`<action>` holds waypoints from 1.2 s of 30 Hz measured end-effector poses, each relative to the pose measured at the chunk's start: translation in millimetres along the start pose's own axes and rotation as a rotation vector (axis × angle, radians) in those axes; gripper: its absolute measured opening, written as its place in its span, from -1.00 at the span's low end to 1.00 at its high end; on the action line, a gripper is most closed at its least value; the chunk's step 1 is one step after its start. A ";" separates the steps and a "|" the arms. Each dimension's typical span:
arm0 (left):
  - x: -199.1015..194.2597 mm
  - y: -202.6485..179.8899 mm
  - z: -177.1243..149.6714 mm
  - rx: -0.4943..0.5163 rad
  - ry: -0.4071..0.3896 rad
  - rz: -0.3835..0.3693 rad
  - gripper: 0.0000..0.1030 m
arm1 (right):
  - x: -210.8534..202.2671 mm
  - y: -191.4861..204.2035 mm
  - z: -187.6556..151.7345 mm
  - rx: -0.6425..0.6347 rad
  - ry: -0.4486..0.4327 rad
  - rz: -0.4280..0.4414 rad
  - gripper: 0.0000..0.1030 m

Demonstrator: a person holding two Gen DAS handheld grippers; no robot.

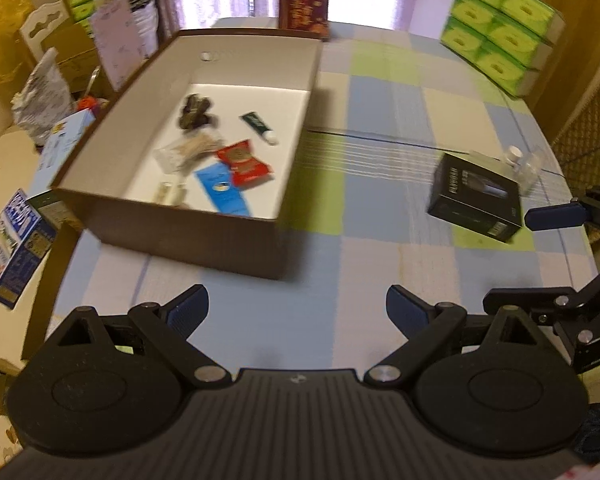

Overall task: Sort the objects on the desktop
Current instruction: 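Withdraw both tools from the box toward the black shaver box, then reach the right tool toward the black Flyco shaver box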

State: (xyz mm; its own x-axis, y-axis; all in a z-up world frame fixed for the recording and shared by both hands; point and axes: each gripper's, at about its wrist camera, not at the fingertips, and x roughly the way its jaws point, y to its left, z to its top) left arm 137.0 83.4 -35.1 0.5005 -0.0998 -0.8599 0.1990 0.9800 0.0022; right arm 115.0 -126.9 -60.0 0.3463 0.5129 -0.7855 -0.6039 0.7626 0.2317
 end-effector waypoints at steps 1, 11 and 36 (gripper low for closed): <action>1.9 -5.0 1.1 0.007 0.003 -0.007 0.82 | -3.2 -4.6 -2.6 0.014 0.000 -0.007 0.96; 24.1 -56.7 13.4 0.078 0.007 -0.086 0.82 | -37.3 -54.7 -30.2 0.166 -0.022 -0.118 0.96; 103.6 -143.3 47.1 0.235 0.067 -0.184 0.82 | -40.6 -179.0 -89.8 0.435 -0.045 -0.406 0.59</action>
State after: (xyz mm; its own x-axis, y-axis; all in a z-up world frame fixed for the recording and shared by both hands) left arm 200.1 -75.4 -100.4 0.3828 -0.2529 -0.8886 0.4748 0.8789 -0.0456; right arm 144.6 -319.7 -121.1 0.5241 0.1554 -0.8373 -0.0704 0.9878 0.1392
